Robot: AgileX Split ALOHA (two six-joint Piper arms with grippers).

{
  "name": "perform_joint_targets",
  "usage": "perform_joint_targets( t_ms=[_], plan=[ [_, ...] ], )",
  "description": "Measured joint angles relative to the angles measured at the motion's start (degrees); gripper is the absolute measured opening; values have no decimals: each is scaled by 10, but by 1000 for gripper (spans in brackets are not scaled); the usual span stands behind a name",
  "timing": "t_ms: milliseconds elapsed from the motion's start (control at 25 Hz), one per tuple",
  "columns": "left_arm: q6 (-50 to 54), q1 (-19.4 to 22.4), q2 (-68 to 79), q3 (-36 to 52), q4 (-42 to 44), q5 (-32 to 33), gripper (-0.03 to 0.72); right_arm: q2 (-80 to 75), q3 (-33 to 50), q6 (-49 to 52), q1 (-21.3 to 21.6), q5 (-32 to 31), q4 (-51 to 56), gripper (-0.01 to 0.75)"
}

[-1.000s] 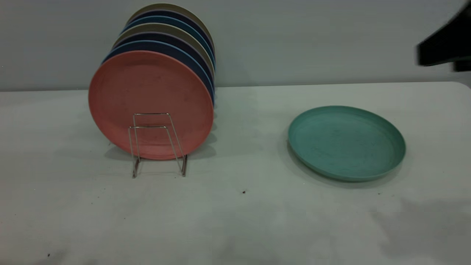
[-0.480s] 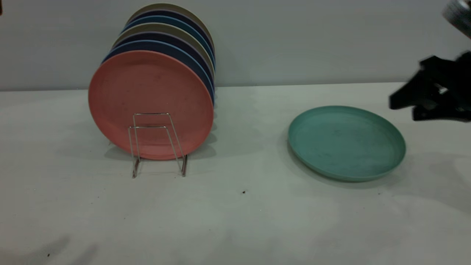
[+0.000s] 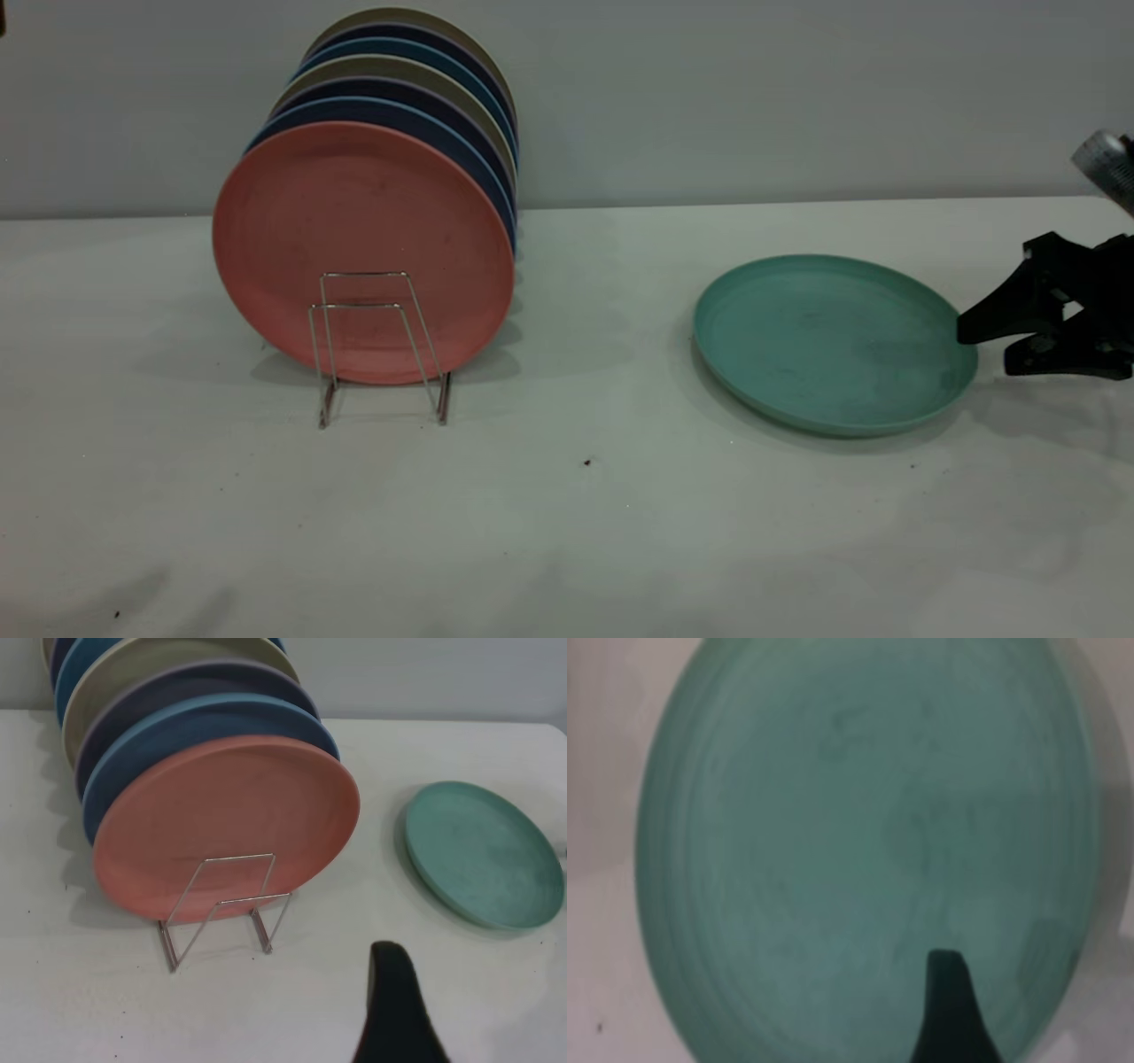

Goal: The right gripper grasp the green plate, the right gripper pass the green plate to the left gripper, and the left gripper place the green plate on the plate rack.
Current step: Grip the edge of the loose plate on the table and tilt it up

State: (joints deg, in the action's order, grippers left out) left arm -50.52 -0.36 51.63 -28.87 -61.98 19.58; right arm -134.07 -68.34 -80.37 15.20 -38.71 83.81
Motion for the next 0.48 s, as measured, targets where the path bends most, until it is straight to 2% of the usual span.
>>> perform_joint_targets(
  t_ms=[200,360,480],
  plan=[
    [-2,0,0,0,0,0,503,-39,-38,28,-3,-16,4,471],
    [-3,0,0,0,-1,0,503,-59,-55,38,-24,-16,8,412],
    [-4,0,0,0,-1,0,503,-62,-61,40,-40,1,11,334]
  ],
)
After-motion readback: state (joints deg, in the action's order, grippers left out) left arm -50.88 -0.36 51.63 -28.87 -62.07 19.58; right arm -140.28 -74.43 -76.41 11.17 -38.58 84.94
